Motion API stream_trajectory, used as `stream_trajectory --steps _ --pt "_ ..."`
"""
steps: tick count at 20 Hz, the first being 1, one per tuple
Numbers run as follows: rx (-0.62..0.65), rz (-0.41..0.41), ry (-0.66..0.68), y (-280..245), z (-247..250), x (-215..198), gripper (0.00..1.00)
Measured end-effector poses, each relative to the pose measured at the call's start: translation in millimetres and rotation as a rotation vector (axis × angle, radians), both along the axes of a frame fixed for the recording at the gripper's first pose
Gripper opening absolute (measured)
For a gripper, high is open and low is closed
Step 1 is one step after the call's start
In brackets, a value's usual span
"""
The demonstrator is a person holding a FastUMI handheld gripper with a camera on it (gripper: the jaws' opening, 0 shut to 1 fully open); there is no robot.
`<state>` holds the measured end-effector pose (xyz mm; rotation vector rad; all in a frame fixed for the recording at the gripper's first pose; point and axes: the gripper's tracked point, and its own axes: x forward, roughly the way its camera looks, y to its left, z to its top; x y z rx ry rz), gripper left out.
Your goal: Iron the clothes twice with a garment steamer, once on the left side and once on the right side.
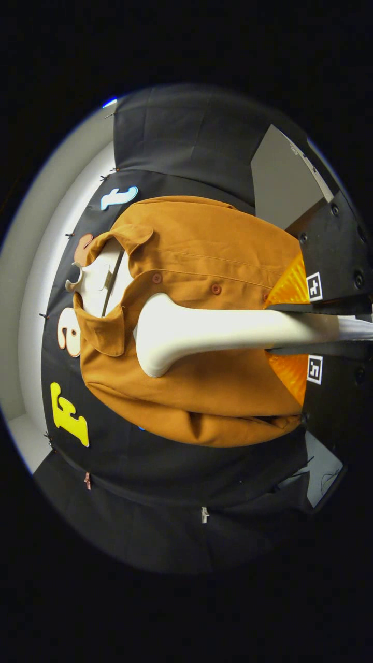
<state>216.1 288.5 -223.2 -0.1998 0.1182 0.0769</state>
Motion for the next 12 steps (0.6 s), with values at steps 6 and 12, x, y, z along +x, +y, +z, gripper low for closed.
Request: stream_trajectory --steps 6,12 --pt "-0.026 -0.008 0.032 -1.1 -23.9 4.2 0.23" --pt "-0.037 -0.023 0.091 -12.5 -64.8 -8.1 0.23"
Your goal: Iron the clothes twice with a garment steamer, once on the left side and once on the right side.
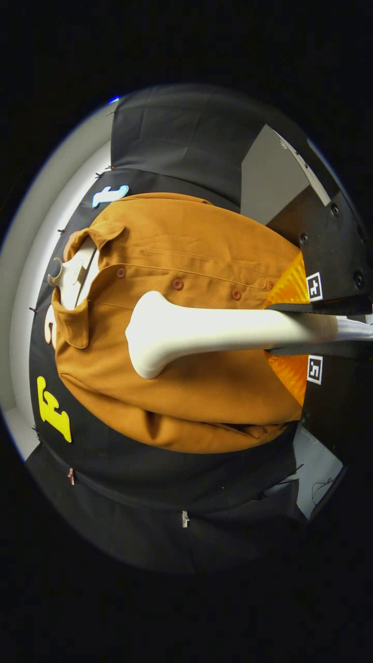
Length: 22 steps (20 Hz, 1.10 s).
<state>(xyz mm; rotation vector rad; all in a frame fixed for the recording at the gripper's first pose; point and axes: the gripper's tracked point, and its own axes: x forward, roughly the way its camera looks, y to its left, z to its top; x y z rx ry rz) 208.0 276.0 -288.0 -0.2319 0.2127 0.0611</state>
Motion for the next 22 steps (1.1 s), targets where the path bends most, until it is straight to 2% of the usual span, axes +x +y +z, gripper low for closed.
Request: stream_trajectory --steps 6,22 --pt "-0.001 -0.012 0.088 -11.1 -49.4 -14.7 0.23" --pt "-0.059 0.001 0.229 -32.5 -128.2 -38.5 0.23"
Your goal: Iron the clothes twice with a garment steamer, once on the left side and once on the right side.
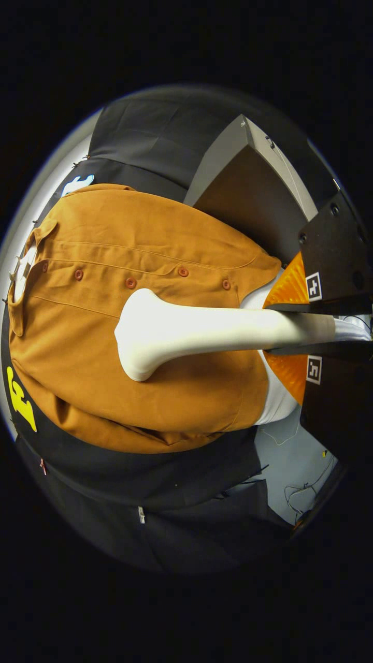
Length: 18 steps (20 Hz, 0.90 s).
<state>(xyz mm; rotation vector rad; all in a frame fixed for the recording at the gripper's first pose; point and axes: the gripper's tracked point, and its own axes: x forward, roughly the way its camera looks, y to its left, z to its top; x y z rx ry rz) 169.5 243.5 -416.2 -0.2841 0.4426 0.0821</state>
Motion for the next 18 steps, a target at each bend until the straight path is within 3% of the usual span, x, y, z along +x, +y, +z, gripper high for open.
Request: stream_trajectory --steps 9,18 --pt "0.018 0.01 0.014 -10.2 -11.0 -14.1 0.23" --pt "0.121 -0.032 -0.102 -46.4 68.3 -31.7 0.23"
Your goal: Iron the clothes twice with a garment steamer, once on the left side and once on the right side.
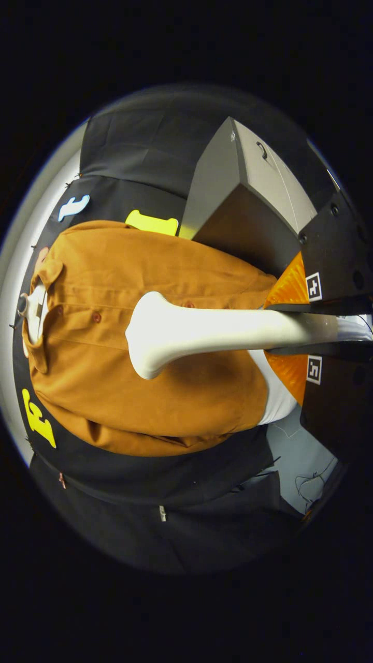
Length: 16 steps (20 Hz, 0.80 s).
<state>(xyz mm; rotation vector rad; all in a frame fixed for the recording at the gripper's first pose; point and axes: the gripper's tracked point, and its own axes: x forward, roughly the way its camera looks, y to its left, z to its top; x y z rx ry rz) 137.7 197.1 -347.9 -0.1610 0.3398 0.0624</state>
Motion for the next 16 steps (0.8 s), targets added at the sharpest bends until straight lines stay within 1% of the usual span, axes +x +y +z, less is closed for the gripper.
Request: stream_trajectory --steps 8,16 --pt "0.056 -0.054 -0.119 -41.9 101.7 -9.4 0.23" --pt "0.104 -0.049 -0.196 -60.1 192.9 -23.9 0.23"
